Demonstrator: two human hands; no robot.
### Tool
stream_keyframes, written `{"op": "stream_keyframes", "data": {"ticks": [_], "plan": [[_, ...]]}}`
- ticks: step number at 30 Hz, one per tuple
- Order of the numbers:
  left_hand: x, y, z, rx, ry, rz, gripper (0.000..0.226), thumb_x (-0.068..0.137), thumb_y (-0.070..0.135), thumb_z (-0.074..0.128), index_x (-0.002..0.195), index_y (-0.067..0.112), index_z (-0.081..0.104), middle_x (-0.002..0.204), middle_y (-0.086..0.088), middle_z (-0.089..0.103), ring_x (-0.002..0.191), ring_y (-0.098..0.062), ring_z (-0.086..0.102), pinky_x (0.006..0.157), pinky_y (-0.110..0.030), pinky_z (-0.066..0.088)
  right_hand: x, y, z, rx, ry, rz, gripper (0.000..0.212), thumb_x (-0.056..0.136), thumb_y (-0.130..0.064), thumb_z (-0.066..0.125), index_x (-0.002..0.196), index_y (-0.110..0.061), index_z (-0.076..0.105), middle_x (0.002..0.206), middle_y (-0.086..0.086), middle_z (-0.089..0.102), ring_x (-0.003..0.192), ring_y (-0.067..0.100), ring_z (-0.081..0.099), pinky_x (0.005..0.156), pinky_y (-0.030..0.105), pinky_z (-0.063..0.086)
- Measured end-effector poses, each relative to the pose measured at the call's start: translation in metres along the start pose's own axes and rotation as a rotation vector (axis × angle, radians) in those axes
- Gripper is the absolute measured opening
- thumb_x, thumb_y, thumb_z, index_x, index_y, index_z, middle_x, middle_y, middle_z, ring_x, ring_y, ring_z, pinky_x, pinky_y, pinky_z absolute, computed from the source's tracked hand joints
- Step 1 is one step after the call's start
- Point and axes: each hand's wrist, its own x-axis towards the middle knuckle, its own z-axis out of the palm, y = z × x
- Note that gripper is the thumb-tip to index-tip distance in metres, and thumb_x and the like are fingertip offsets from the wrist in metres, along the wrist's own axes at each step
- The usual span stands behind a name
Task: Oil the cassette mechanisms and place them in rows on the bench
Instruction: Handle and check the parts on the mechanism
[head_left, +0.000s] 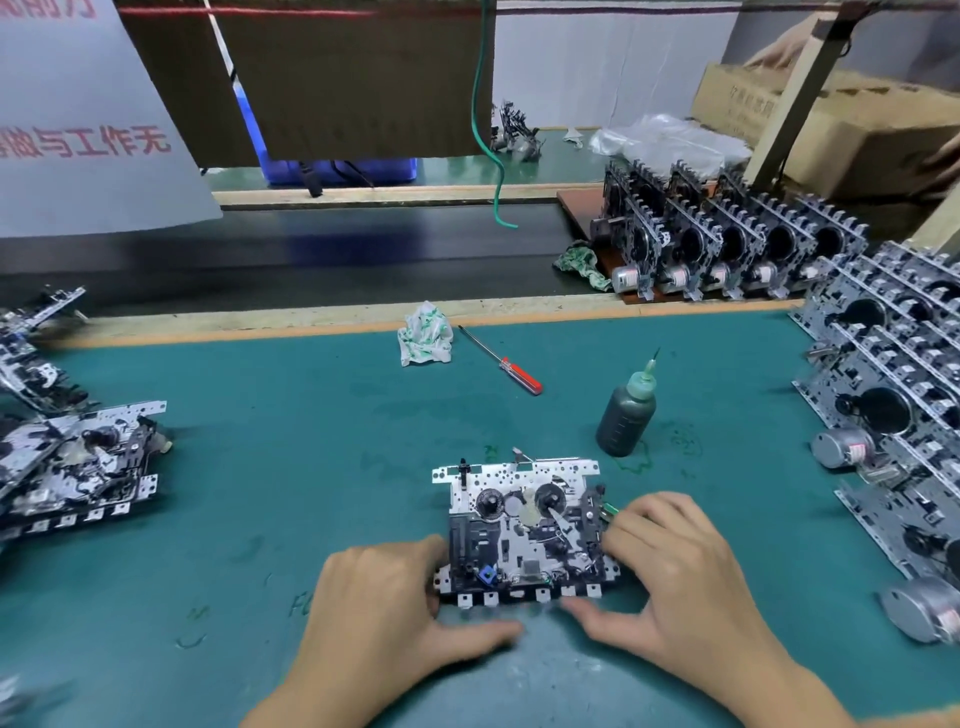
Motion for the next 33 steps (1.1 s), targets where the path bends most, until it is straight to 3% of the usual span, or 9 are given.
{"op": "stream_keyframes", "data": {"ticks": [2,6,10,12,15,19,24,29,33], "plan": [[0.000,-0.004,-0.001,-0.028,-0.019,0.056,0.060,0.058,0.081,0.048,0.050,0.022,0.048,0.040,0.014,0.045,0.034,-0.002,0.043,0.034,-0.017,0.036,0.000,0.002,0.000,-0.031,-0.003,0.015,0.049,0.074,-0.059,0.060,0.057,-0.013,0.053,0.060,-0.006,0.049,0.062,0.020,0.049,0.073,0.029,0.038],[-0.001,-0.006,0.007,0.013,0.123,0.148,0.055,0.071,0.063,0.054,0.045,0.014,0.046,0.035,0.005,0.038,0.029,-0.015,0.040,0.031,-0.016,0.031,0.002,0.002,-0.001,0.029,-0.026,-0.002,0.049,0.072,-0.058,0.065,0.057,-0.013,0.051,0.059,-0.005,0.045,0.061,0.019,0.046,0.074,0.031,0.039],[0.002,-0.011,0.006,0.082,0.214,0.272,0.067,0.090,0.062,0.040,0.046,0.013,0.050,0.036,0.001,0.034,0.030,-0.020,0.035,0.033,-0.019,0.028,0.001,0.002,-0.002,0.079,-0.034,-0.031,0.051,0.068,-0.060,0.068,0.056,-0.012,0.052,0.059,-0.004,0.045,0.061,0.019,0.044,0.075,0.028,0.038],[0.002,-0.012,0.005,0.067,0.192,0.296,0.069,0.090,0.065,0.040,0.047,0.012,0.051,0.037,0.001,0.035,0.031,-0.020,0.036,0.032,-0.021,0.030,0.000,0.003,-0.002,0.061,-0.030,-0.025,0.052,0.069,-0.061,0.067,0.056,-0.012,0.054,0.059,-0.005,0.048,0.061,0.019,0.048,0.075,0.029,0.039],[0.001,-0.006,0.003,0.014,0.145,0.270,0.070,0.070,0.080,0.050,0.047,0.014,0.045,0.038,0.004,0.035,0.032,-0.017,0.037,0.034,-0.021,0.029,0.000,0.004,0.000,0.019,-0.010,-0.009,0.051,0.072,-0.060,0.063,0.056,-0.012,0.056,0.058,-0.004,0.052,0.060,0.021,0.052,0.075,0.031,0.039],[0.002,0.003,0.004,-0.007,0.167,0.083,0.069,0.056,0.082,0.055,0.043,0.015,0.043,0.034,0.005,0.035,0.029,-0.016,0.039,0.034,-0.019,0.030,0.000,-0.001,0.002,0.022,0.002,0.015,0.049,0.071,-0.058,0.065,0.055,-0.013,0.054,0.057,-0.005,0.049,0.059,0.020,0.050,0.072,0.030,0.039],[0.004,0.004,0.008,0.020,0.204,0.042,0.067,0.059,0.076,0.054,0.040,0.013,0.042,0.031,0.002,0.032,0.026,-0.017,0.037,0.032,-0.019,0.028,0.000,-0.002,0.001,0.085,-0.028,-0.001,0.054,0.068,-0.064,0.067,0.055,-0.013,0.051,0.058,-0.005,0.046,0.060,0.019,0.046,0.073,0.028,0.039],[0.004,-0.012,0.002,-0.038,0.033,0.254,0.066,0.062,0.080,0.052,0.049,0.016,0.045,0.038,0.009,0.040,0.033,-0.009,0.040,0.035,-0.018,0.030,-0.002,0.000,0.002,-0.005,0.014,0.043,0.056,0.073,-0.066,0.057,0.054,-0.013,0.057,0.056,-0.007,0.051,0.059,0.019,0.051,0.066,0.029,0.037],[0.004,-0.010,0.007,0.009,0.168,0.270,0.070,0.088,0.067,0.037,0.046,0.013,0.048,0.035,0.005,0.037,0.030,-0.015,0.038,0.032,-0.018,0.029,-0.002,0.004,0.002,0.051,-0.019,0.010,0.058,0.072,-0.068,0.060,0.056,-0.012,0.055,0.058,-0.006,0.049,0.059,0.019,0.048,0.067,0.030,0.037]]}}
